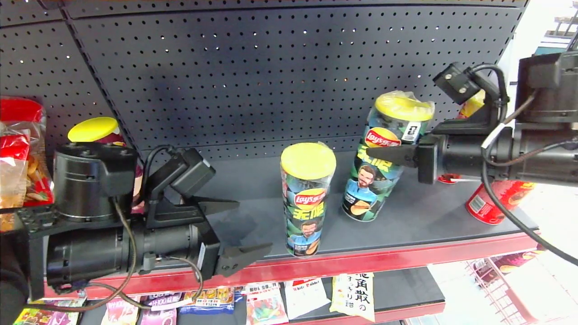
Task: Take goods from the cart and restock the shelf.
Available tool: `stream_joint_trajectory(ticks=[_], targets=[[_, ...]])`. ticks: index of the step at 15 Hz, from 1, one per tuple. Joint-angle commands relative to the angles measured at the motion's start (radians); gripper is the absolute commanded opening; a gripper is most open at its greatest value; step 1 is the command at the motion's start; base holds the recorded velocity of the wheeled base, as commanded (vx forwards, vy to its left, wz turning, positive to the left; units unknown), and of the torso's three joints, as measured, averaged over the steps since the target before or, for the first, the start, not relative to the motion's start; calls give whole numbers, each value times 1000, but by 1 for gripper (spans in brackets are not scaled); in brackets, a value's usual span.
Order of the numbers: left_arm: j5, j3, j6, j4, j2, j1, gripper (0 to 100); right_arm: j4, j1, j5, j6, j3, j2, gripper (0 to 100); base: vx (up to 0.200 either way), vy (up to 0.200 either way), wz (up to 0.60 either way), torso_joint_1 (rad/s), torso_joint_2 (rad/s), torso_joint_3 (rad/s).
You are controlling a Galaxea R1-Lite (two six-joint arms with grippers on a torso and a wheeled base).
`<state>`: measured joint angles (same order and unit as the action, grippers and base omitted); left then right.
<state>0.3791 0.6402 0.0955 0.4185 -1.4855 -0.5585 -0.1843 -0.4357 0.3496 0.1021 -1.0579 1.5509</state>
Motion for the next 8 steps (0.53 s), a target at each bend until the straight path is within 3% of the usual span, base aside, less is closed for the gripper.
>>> stream_joint_trajectory(ticks=[1, 4, 8], targets=[[-2, -34, 0, 0, 68, 40, 100, -6, -1, 2, 5, -70, 115, 0, 0, 0, 0, 0, 0, 0], [9, -85, -5, 0, 129, 112, 100, -6, -9, 55, 70, -188, 221, 0, 0, 0, 0, 0, 0, 0], [10, -102, -30, -1, 180, 129, 100, -6, -47, 58, 76, -278, 310, 0, 0, 0, 0, 0, 0, 0]])
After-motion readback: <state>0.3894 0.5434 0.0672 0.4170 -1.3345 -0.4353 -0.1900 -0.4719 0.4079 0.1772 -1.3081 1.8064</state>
